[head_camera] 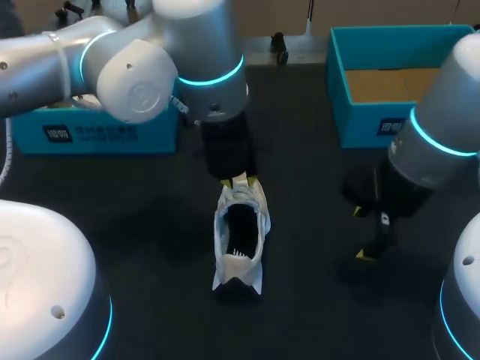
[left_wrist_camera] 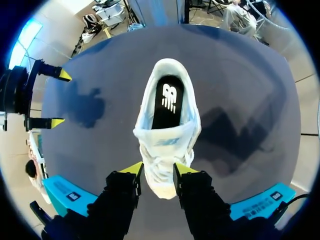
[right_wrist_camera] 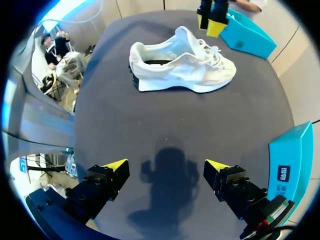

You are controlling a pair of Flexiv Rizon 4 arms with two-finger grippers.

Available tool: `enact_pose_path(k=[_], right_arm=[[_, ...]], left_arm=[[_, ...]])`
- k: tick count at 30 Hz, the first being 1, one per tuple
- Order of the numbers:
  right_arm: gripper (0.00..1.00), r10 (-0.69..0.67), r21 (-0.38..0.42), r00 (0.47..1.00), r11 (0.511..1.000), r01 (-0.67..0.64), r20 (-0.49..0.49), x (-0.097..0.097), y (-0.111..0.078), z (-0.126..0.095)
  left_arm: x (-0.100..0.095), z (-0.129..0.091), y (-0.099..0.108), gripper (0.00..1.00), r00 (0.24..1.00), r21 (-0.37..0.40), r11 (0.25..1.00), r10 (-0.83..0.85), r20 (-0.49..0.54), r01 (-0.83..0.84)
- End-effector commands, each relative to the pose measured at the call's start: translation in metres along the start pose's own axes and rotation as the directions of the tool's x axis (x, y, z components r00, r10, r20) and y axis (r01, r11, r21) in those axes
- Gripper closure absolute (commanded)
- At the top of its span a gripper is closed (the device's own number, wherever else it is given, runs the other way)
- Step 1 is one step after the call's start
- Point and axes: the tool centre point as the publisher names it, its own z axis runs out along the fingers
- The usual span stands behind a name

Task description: Take the shoe out of the shoebox, open the shoe tongue, remove and reinsert the insole, then place the shoe into the shoebox

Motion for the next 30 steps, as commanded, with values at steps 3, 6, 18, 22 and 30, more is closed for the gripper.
enact_pose_path(k=[3, 6, 18, 22, 30], right_arm=[[0.00, -0.002, -0.037, 1.000, 0.999, 0.002, 0.010, 0.006, -0.010, -0.003], [0.00, -0.002, -0.037, 1.000, 0.999, 0.002, 0.010, 0.006, -0.010, -0.003], [0.00, -0.002, -0.037, 1.000, 0.999, 0.002, 0.010, 0.006, -0.010, -0.003], [0.00, -0.002, -0.037, 1.000, 0.999, 0.002, 0.010, 0.006, -0.010, -0.003], [0.00, -0.002, -0.037, 1.000, 0.999, 0.002, 0.010, 0.006, -0.010, -0.003]], left_arm=[[0.005, 0.016, -0.010, 0.67, 0.999, 0.015, 0.999, 0.032, 0.005, -0.032], [0.006, 0.025, -0.016, 0.67, 0.999, 0.017, 0.999, 0.045, -0.006, -0.045], [0.015, 0.034, -0.037, 0.66, 0.995, 0.029, 0.995, 0.098, -0.006, -0.097], [0.017, 0.026, -0.038, 0.67, 0.995, 0.023, 0.995, 0.101, 0.012, -0.101], [0.020, 0.025, -0.040, 0.68, 0.993, 0.028, 0.993, 0.112, 0.024, -0.112]])
